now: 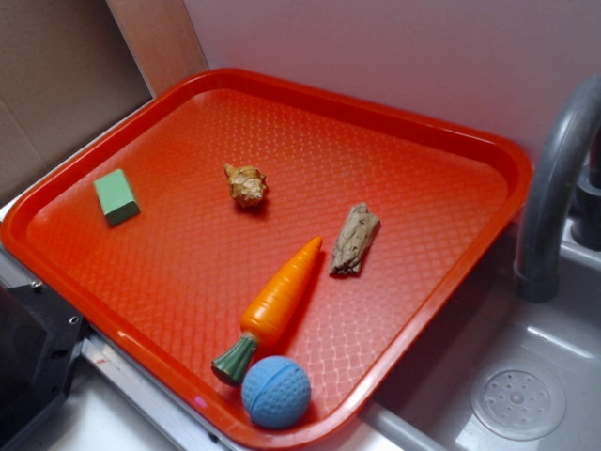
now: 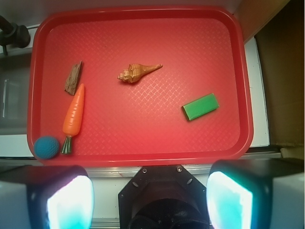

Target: Grab the wood chip.

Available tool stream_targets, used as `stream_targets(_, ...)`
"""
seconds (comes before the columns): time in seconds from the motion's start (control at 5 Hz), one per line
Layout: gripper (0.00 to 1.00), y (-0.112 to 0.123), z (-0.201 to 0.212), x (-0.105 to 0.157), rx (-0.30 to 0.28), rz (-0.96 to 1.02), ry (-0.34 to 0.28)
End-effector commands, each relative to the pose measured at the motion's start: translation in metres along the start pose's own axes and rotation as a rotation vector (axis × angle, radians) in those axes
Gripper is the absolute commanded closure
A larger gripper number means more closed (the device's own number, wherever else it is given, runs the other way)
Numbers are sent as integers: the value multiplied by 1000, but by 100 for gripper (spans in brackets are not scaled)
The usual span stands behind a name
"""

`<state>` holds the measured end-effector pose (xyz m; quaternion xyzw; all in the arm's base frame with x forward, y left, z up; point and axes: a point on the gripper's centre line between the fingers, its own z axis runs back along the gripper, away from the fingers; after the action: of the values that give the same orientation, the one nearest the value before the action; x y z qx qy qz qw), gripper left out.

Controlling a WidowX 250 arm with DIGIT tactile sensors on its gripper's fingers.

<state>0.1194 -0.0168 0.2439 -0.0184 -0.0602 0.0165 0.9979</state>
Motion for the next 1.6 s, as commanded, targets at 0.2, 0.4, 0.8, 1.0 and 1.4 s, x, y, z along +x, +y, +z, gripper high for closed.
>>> stream_targets(0.2,0,-18,-56,43,85,73,-68)
stream_targets(0.4,0,-45,-97,88,33,125,-135)
stream_targets(0.8,0,-123,-158,111,-122,125,-148)
stream_targets(1.0,0,-145,-185,106,-168,78,-33)
stream_targets(1.4,0,-166,-217,103,-78,30,-24)
